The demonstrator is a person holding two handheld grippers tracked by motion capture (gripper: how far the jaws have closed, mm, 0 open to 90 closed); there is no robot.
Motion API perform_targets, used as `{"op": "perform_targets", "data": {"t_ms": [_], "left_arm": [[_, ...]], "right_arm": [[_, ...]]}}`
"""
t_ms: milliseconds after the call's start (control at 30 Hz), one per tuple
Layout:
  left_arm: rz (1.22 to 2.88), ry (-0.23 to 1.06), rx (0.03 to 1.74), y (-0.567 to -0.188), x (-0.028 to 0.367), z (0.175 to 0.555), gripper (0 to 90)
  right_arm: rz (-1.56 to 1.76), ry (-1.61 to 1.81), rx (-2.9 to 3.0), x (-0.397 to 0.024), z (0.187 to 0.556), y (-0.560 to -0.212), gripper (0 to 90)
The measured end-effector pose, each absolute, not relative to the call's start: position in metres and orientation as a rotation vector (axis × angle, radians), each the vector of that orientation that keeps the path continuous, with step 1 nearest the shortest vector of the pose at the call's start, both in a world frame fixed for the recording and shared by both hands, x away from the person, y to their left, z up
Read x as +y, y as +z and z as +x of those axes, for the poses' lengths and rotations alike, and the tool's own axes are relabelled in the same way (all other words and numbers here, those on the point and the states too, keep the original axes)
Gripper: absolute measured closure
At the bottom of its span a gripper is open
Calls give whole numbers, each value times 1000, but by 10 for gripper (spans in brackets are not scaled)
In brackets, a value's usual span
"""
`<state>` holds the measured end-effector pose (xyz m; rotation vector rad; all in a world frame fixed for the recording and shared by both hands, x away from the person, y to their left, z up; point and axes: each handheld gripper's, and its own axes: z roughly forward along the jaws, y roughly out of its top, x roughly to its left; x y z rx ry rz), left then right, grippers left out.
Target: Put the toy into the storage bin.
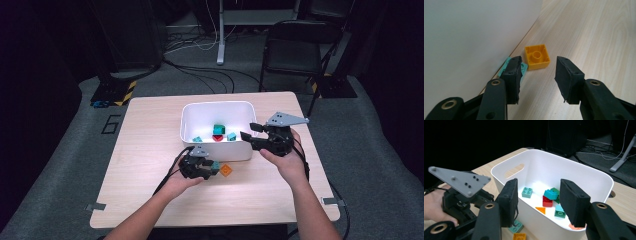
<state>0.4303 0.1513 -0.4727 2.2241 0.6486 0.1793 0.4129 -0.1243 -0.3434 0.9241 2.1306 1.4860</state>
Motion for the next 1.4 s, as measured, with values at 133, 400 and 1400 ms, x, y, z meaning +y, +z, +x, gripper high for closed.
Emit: {"op": "perform_targets", "data": {"t_ms": [133,400,1400], "left_arm": [[2224,165,663,-481,148,435,525],[2240,189,647,-493,144,437,462],[2270,106,618,-495,148,412,451]], "right_arm": [[922,1487,2131,-124,413,-343,488],[925,1489,2130,-125,413,-343,488],[928,1487,2136,-123,413,-345,487]]}}
